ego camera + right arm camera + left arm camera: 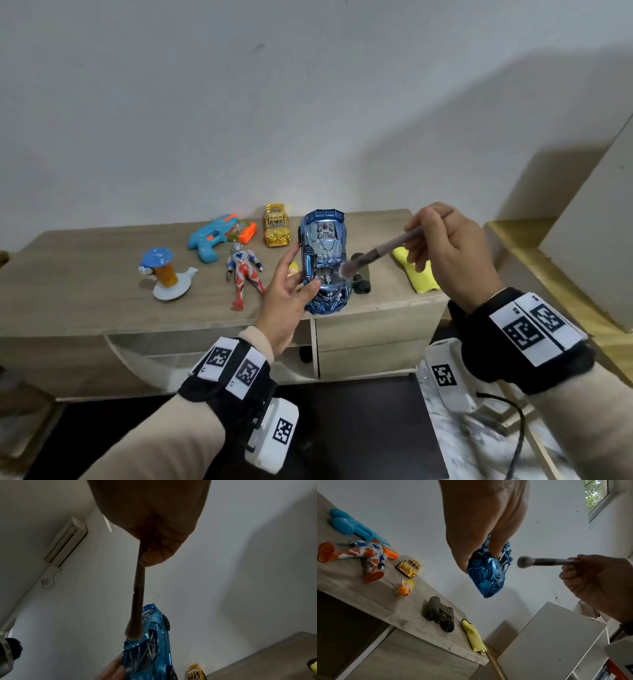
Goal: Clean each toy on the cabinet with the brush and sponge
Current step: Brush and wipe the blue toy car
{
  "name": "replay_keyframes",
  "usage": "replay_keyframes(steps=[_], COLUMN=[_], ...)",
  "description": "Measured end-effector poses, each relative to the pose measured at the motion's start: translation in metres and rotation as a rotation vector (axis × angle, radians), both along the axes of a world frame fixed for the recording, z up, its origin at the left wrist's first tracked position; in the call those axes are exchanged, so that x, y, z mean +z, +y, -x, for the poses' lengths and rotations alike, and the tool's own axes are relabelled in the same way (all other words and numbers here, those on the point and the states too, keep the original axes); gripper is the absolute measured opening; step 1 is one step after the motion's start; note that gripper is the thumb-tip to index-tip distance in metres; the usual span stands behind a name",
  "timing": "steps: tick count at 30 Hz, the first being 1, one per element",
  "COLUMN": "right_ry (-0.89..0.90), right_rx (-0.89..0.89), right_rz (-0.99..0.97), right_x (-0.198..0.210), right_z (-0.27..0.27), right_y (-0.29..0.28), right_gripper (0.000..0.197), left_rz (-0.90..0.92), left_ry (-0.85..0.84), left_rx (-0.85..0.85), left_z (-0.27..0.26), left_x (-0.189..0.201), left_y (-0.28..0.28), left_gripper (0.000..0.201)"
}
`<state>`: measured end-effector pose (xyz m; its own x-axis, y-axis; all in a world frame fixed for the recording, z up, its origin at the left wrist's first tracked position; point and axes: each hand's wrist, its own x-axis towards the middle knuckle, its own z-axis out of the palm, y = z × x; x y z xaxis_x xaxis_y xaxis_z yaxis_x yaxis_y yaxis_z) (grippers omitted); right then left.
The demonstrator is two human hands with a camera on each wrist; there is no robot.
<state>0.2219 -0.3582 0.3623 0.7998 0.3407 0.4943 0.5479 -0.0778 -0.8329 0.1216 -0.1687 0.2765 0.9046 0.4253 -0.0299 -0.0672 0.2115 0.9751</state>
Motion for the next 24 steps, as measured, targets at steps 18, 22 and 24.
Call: replay_keyframes(steps=[18, 22, 24], right_ry=[-0.155, -0.217, -0.249], right_rx=[0.05, 0.064, 0.078], right_rz=[0.111, 0.123, 0.134], right_x=[0.01, 0.012, 0.014], right_z=[0.024, 0.029, 0.03], right_y=[0.036, 0.04, 0.042], right_gripper=[0.03, 0.031, 0.027], left_rz=[-0.07, -0.13, -0.128], left_ry=[-0.007, -0.024, -0.037], left_rx=[0.036, 0.054, 0.062], left_z=[0.006, 0.007, 0.007], left_x=[0.001, 0.0, -0.002], left_y=[0.019, 0.02, 0.02], left_gripper=[0.069, 0.072, 0.071])
